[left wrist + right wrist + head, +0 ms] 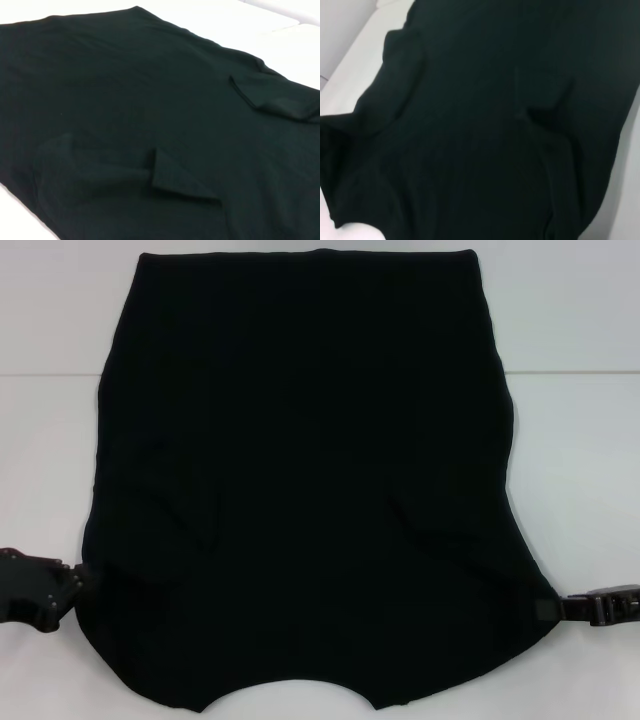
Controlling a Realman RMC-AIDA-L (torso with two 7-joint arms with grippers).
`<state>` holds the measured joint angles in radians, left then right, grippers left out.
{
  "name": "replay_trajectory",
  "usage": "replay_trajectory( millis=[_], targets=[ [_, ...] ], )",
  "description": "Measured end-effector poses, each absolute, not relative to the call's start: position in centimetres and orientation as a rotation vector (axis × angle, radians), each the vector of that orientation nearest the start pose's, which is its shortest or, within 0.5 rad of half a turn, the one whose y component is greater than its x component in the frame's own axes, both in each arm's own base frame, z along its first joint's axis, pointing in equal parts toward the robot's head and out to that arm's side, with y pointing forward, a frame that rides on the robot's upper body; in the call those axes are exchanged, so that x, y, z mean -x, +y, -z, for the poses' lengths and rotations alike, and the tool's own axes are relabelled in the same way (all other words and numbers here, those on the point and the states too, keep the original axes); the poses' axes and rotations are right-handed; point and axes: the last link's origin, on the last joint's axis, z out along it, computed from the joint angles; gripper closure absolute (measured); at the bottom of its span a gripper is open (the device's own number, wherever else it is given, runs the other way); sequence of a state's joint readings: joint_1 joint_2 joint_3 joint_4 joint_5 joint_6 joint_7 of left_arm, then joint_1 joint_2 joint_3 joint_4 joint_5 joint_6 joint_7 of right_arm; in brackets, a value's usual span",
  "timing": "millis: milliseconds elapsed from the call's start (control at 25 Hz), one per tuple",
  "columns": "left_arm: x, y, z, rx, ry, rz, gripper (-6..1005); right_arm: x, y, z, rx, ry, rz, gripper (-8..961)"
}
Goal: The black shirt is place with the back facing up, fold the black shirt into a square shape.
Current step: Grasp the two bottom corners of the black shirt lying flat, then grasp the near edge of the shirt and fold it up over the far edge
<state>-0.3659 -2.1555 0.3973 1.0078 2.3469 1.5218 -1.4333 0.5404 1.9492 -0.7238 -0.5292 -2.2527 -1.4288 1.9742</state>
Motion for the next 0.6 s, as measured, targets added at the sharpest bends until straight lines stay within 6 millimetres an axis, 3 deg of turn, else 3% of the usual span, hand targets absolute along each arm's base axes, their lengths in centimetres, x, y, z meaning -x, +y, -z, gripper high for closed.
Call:
replay_trajectory(
  millis=[280, 600],
  targets=[
    [33.6, 27.9, -5.7, 2.477, -0.874, 0.305, 986, -33.2, 31.6, -2.4, 2.494, 1.526, -0.369, 923],
    [33.1, 25.9, -7.1, 2.533, -0.929, 0.330, 985, -34.1, 28.7, -3.7, 2.542, 1.514, -0.400, 923]
  ],
)
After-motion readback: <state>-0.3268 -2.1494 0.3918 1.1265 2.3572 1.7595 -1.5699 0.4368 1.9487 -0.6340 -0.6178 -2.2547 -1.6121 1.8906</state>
